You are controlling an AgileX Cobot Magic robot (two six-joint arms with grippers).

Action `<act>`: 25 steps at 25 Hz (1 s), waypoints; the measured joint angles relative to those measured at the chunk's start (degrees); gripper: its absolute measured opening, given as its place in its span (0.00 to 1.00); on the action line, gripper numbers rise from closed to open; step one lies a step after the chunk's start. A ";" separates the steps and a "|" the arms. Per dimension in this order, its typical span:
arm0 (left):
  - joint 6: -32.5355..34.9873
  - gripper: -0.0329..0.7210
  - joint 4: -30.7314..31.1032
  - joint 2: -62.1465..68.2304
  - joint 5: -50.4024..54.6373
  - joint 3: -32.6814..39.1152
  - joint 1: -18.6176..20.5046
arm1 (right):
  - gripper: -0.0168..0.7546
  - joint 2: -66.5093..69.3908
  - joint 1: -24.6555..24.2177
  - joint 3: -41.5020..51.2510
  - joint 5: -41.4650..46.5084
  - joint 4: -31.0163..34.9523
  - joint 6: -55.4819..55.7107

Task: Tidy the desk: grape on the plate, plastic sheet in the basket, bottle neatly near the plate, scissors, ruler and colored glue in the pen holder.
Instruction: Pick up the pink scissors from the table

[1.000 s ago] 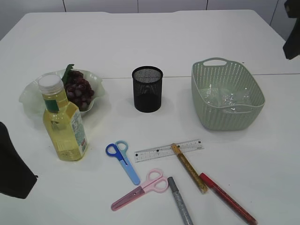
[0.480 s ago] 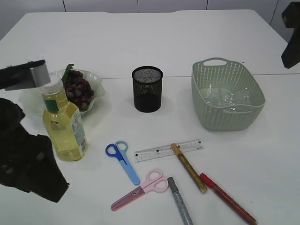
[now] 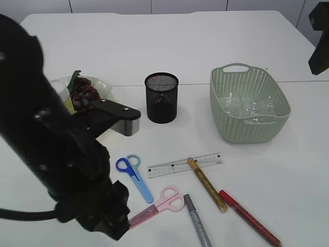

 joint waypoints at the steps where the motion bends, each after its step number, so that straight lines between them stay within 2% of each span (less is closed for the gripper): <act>1: 0.24 0.66 1.31 1.84 -0.10 -1.26 -0.23 | 0.43 0.00 0.00 0.00 0.00 0.00 0.00; 5: 0.73 0.65 5.16 8.60 0.63 -8.22 -0.23 | 0.43 0.00 0.00 0.00 0.00 0.00 0.00; 14: 5.86 0.62 5.86 22.50 8.06 -21.94 -0.23 | 0.43 0.00 0.00 0.00 0.00 -0.60 0.00; 25: 10.43 0.62 6.21 30.08 8.05 -23.40 -0.23 | 0.43 0.00 0.00 0.00 0.00 -0.60 0.00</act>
